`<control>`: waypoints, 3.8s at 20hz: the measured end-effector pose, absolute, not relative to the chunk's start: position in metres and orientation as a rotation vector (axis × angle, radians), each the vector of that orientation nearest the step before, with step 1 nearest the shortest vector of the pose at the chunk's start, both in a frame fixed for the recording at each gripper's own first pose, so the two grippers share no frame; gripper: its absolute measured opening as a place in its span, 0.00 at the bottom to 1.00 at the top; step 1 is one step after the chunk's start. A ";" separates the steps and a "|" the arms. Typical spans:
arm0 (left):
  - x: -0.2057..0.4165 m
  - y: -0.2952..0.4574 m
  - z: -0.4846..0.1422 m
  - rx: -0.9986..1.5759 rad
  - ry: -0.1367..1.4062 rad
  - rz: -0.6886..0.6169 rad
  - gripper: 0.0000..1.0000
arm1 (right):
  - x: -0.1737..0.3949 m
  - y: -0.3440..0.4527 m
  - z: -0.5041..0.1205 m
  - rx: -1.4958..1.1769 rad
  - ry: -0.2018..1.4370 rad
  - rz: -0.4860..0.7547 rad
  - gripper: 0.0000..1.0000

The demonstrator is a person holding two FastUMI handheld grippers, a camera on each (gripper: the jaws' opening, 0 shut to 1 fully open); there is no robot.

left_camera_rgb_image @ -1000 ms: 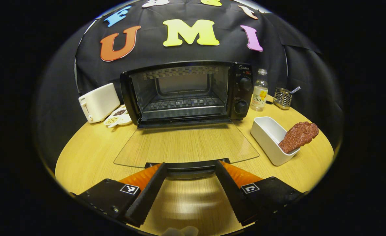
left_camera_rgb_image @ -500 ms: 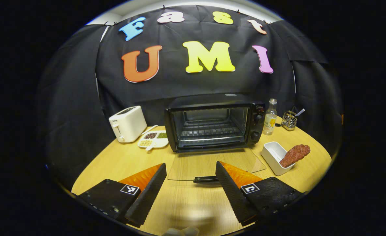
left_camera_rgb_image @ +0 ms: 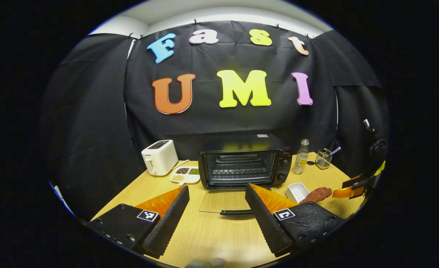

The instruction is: Open the electric oven with the left hand, put the food in, and close the electric oven.

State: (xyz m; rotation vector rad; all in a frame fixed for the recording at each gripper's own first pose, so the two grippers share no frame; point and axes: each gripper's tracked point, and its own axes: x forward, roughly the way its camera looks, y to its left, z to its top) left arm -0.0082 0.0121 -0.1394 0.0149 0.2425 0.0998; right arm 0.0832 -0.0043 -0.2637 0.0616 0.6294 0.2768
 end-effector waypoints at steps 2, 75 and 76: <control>-0.013 0.002 -0.125 0.010 0.227 0.124 0.96 | 0.100 -0.001 -0.274 0.089 0.673 0.317 0.95; -0.007 0.103 -0.131 0.076 0.281 0.044 0.97 | 0.322 0.241 -0.234 0.253 0.251 -0.065 0.84; -0.007 0.102 -0.130 0.079 0.276 0.043 0.97 | 0.315 0.239 -0.228 0.229 0.250 -0.057 1.00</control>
